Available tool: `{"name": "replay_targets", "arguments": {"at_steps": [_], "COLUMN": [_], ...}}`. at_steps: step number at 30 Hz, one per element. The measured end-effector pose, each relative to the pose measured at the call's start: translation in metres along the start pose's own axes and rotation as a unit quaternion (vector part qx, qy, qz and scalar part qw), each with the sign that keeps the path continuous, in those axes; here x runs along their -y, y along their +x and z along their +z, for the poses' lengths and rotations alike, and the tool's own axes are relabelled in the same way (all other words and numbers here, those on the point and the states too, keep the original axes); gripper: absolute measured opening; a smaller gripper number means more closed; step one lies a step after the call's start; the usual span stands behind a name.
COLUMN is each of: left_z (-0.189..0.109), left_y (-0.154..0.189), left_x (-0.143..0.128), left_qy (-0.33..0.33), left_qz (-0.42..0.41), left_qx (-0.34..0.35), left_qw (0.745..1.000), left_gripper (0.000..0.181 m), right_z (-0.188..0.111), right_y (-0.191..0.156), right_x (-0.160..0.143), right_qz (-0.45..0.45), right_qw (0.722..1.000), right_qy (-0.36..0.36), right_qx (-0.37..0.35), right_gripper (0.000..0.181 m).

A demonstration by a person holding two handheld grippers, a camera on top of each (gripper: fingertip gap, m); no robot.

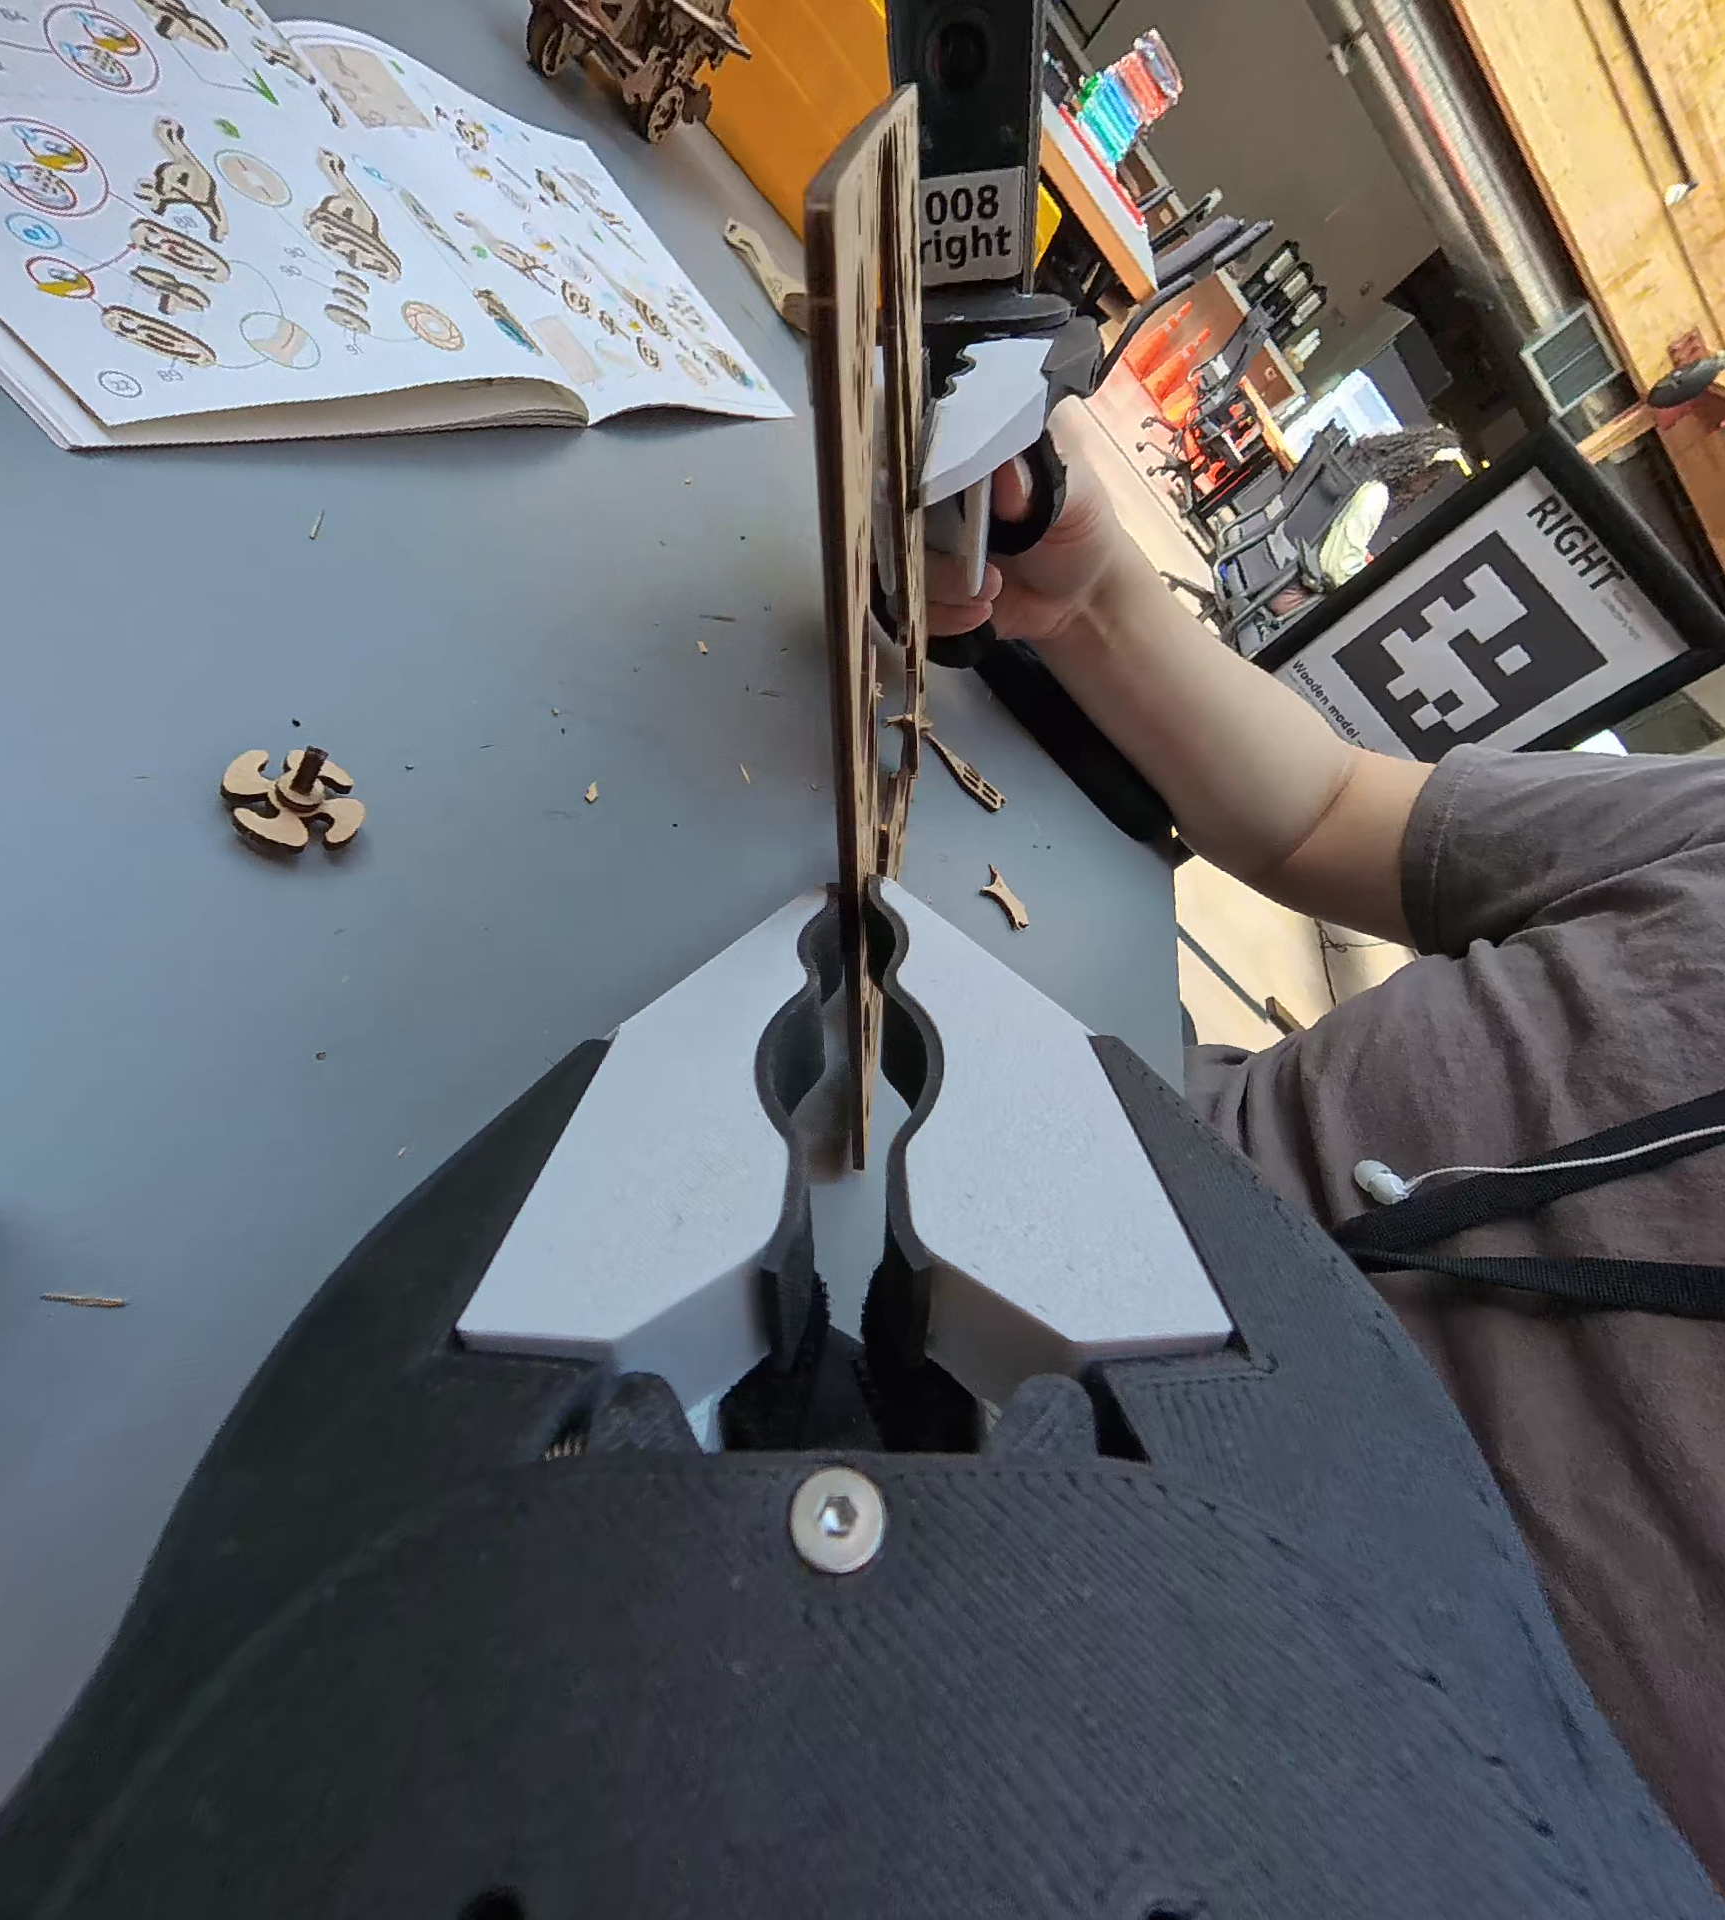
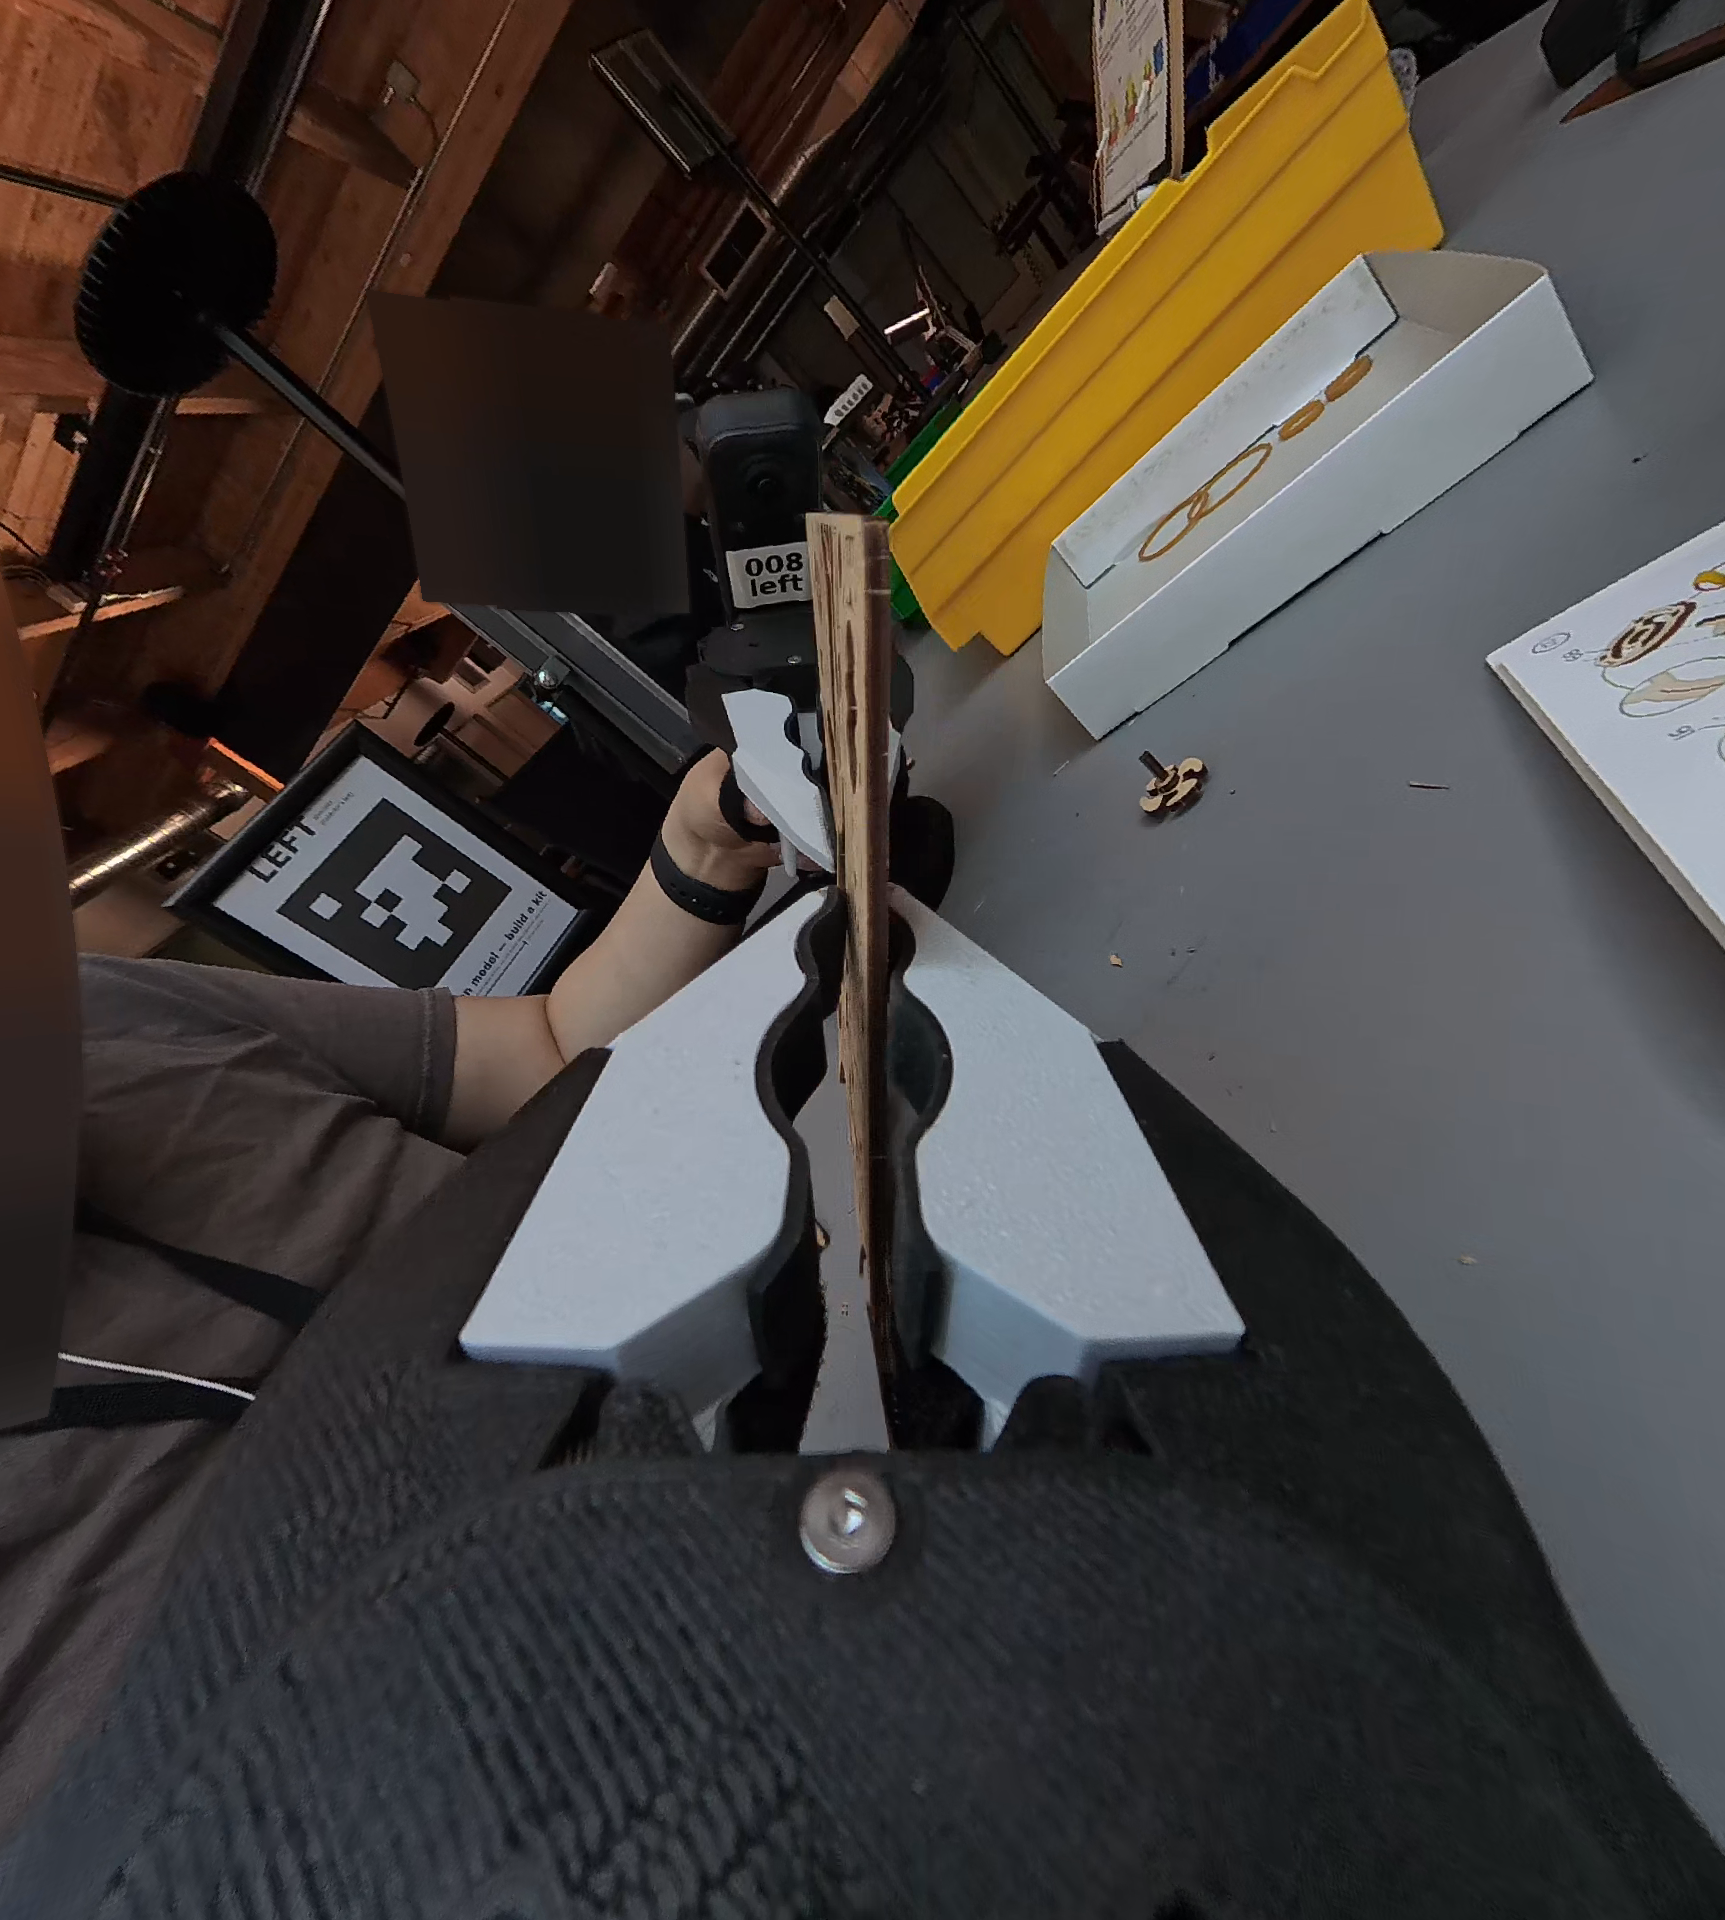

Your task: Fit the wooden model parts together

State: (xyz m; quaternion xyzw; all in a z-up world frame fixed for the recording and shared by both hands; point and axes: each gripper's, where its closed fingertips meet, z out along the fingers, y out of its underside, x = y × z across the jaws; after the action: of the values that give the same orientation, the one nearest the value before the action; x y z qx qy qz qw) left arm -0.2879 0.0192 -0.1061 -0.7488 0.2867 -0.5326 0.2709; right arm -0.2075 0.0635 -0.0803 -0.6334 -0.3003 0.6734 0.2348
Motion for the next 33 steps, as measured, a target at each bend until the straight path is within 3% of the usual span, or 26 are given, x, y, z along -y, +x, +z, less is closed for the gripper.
{"name": "replay_targets", "arguments": {"at_steps": [2,11,16,19,22,25,29,33], "left_z": [-0.002,-0.022,-0.047,-0.065,-0.076,-0.077,-0.070,-0.062], "left_y": [0.004,0.022,0.027,0.033,0.044,0.054,0.064,0.068], "left_x": [0.003,0.014,0.021,0.026,0.031,0.036,0.040,0.036], "left_qy": [0.013,0.106,0.187,0.234,0.270,0.290,0.302,0.299], "left_qz": [-0.004,-0.042,-0.071,-0.080,-0.086,-0.081,-0.077,-0.080], "left_qx": [-0.007,-0.027,-0.014,-0.005,-0.009,-0.008,-0.010,-0.010], "left_qw": [1.000,0.993,0.980,0.969,0.959,0.954,0.950,0.951], "left_gripper": [0.000,0.000,0.000,0.000,0.000,0.000,0.000,0.000], "right_z": [0.001,0.001,-0.007,-0.008,0.010,0.041,0.077,0.093], "right_y": [-0.002,-0.008,-0.007,-0.024,-0.038,-0.051,-0.065,-0.080], "right_x": [0.001,0.015,0.023,0.022,-0.003,-0.030,-0.046,-0.049], "right_qz": [-0.003,-0.020,-0.049,-0.080,-0.046,0.003,0.033,0.030], "right_qw": [1.000,0.999,0.991,0.981,0.982,0.988,0.993,0.994], "right_qy": [0.004,0.045,0.079,0.106,0.109,0.101,0.096,0.102], "right_qx": [-0.001,-0.016,-0.096,-0.141,-0.151,-0.115,-0.052,0.000], "right_gripper": [0.003,0.046,0.066,0.082,0.081,0.079,0.054,0.021]}}
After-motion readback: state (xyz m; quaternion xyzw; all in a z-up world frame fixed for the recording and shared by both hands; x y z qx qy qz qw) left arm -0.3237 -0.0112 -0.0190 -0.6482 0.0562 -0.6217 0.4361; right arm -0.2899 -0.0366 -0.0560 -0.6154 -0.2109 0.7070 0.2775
